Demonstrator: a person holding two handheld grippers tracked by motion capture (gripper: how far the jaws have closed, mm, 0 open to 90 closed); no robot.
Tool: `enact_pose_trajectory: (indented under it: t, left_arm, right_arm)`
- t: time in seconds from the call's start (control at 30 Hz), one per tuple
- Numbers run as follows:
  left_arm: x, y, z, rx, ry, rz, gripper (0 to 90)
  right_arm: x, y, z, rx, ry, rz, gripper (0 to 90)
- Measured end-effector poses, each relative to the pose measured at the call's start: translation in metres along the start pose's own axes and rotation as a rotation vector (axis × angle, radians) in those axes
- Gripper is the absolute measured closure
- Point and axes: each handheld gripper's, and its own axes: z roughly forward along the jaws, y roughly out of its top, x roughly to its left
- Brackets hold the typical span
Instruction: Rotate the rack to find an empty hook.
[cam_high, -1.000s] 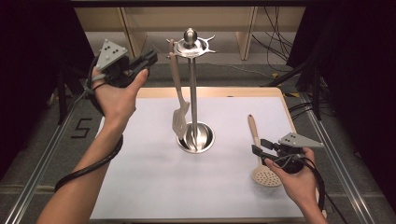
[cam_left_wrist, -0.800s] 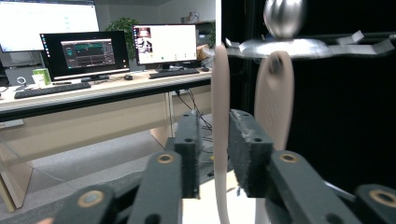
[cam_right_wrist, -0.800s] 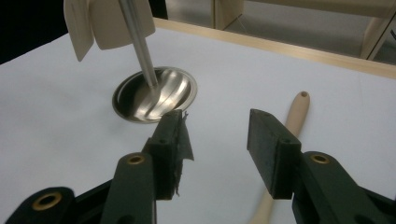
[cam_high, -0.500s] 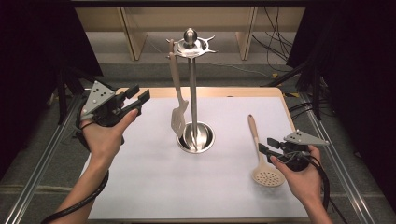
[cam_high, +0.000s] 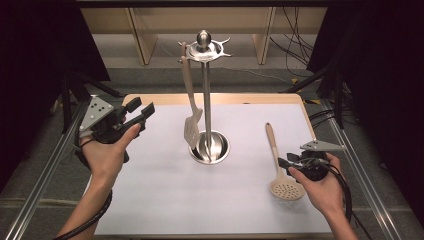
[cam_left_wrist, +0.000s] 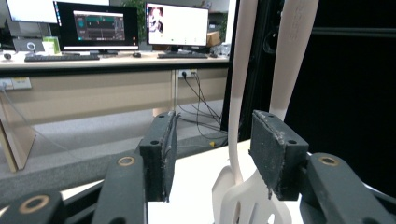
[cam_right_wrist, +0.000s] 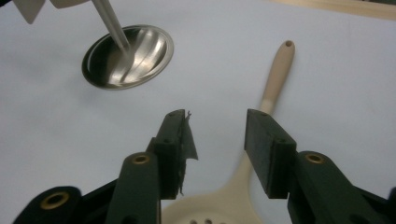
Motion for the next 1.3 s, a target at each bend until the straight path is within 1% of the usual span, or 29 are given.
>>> enact_pose_trajectory:
  t: [0.03,0.07,0.1,0.13,0.17,0.2,0.23,0.33,0.4,0.43,0.5,0.53,0.57,0.6,0.63,0.67,0.7,0.73,0.77,0.8,0.83,0.87,0.9,0.93,0.97,1.0,1.07,1.27,1.3]
  left_arm:
    - [0.0,-0.001,0.0,0.0,0.001,-0.005,49.2]
    - [0.0,-0.001,-0.001,0.0,0.004,-0.009,48.7]
    - [0.0,-0.001,-0.001,0.007,0.004,-0.014,48.1]
    - [0.0,-0.001,-0.002,0.014,-0.004,-0.025,47.4]
    - [0.001,-0.001,-0.002,0.018,-0.015,-0.036,47.3]
    - [0.001,-0.002,-0.003,0.019,-0.02,-0.045,46.6]
    - [0.002,-0.002,-0.003,0.024,-0.015,-0.046,45.3]
    - [0.004,-0.003,-0.002,0.035,-0.01,-0.053,43.2]
    - [0.004,-0.004,-0.001,0.04,-0.01,-0.054,42.7]
    - [0.004,-0.005,-0.001,0.042,-0.011,-0.056,42.7]
    - [0.005,-0.005,-0.001,0.048,-0.011,-0.053,42.7]
    - [0.004,-0.005,0.0,0.05,-0.01,-0.053,42.7]
    - [0.004,-0.005,0.0,0.052,-0.01,-0.052,42.8]
    - [0.004,-0.004,0.0,0.05,-0.012,-0.052,42.9]
    - [0.003,-0.004,0.0,0.048,-0.013,-0.052,43.1]
    - [0.003,-0.004,0.0,0.047,-0.014,-0.051,43.1]
    - [0.002,-0.004,0.0,0.047,-0.016,-0.051,43.2]
    - [0.002,-0.004,0.0,0.045,-0.018,-0.05,43.2]
    - [0.001,-0.004,0.0,0.048,-0.019,-0.049,43.3]
    - [0.001,-0.004,0.0,0.049,-0.022,-0.052,43.3]
    - [0.001,-0.004,0.0,0.053,-0.023,-0.056,43.3]
    - [0.001,-0.004,0.0,0.054,-0.022,-0.057,43.3]
    - [0.001,-0.004,0.0,0.056,-0.021,-0.056,43.4]
    - [0.001,-0.004,0.001,0.058,-0.021,-0.057,43.4]
    - [0.001,-0.005,0.001,0.058,-0.022,-0.059,43.4]
    - [0.001,-0.005,0.001,0.058,-0.022,-0.058,43.4]
    - [0.0,-0.005,0.001,0.062,-0.021,-0.058,43.4]
    - [0.0,-0.006,0.001,0.065,-0.025,-0.061,43.4]
    - [0.0,-0.006,0.001,0.066,-0.027,-0.06,43.4]
  right_arm:
    - [0.001,0.001,-0.001,0.038,-0.011,0.025,61.9]
    - [-0.003,0.002,0.0,0.032,-0.026,-0.026,63.5]
    - [-0.005,0.003,0.003,0.032,-0.01,-0.027,65.1]
    - [-0.005,0.004,0.003,0.067,-0.029,-0.003,66.0]
    - [-0.006,0.004,0.005,0.105,-0.014,0.023,66.6]
    - [-0.007,0.004,0.007,0.127,-0.014,0.034,67.0]
    - [-0.008,0.005,0.008,0.145,-0.03,0.026,67.3]
    - [-0.012,0.004,0.018,0.2,-0.052,0.018,68.1]
    - [-0.015,0.003,0.025,0.227,-0.067,0.038,68.6]
    - [-0.018,0.003,0.029,0.233,-0.076,0.02,68.7]
    - [-0.019,0.004,0.033,0.264,-0.068,0.045,68.7]
    - [-0.021,0.003,0.038,0.258,-0.071,0.038,68.5]
    - [-0.023,0.004,0.042,0.283,-0.075,0.036,68.4]
    - [-0.023,0.004,0.044,0.299,-0.075,0.049,68.2]
    - [-0.024,0.004,0.047,0.319,-0.065,0.04,68.1]
    - [-0.024,0.004,0.051,0.323,-0.07,0.041,68.1]
    - [-0.025,0.003,0.054,0.335,-0.07,0.03,68.0]
    - [-0.025,0.002,0.056,0.338,-0.07,0.038,67.9]
    - [-0.025,0.002,0.058,0.359,-0.078,0.051,67.9]
    - [-0.025,0.002,0.061,0.364,-0.08,0.061,67.9]
    - [-0.025,0.002,0.061,0.383,-0.089,0.087,67.8]
    - [-0.023,0.001,0.063,0.396,-0.086,0.128,67.7]
    - [-0.025,0.002,0.065,0.383,-0.091,0.107,67.7]
    - [-0.027,0.001,0.066,0.395,-0.092,0.093,67.7]
    - [-0.027,0.002,0.069,0.401,-0.1,0.106,67.7]
    - [-0.027,0.003,0.07,0.41,-0.088,0.114,67.6]
    - [-0.027,0.004,0.072,0.421,-0.09,0.13,67.7]
    - [-0.031,0.003,0.082,0.462,-0.089,0.14,67.2]
    - [-0.029,0.004,0.083,0.48,-0.082,0.184,67.2]
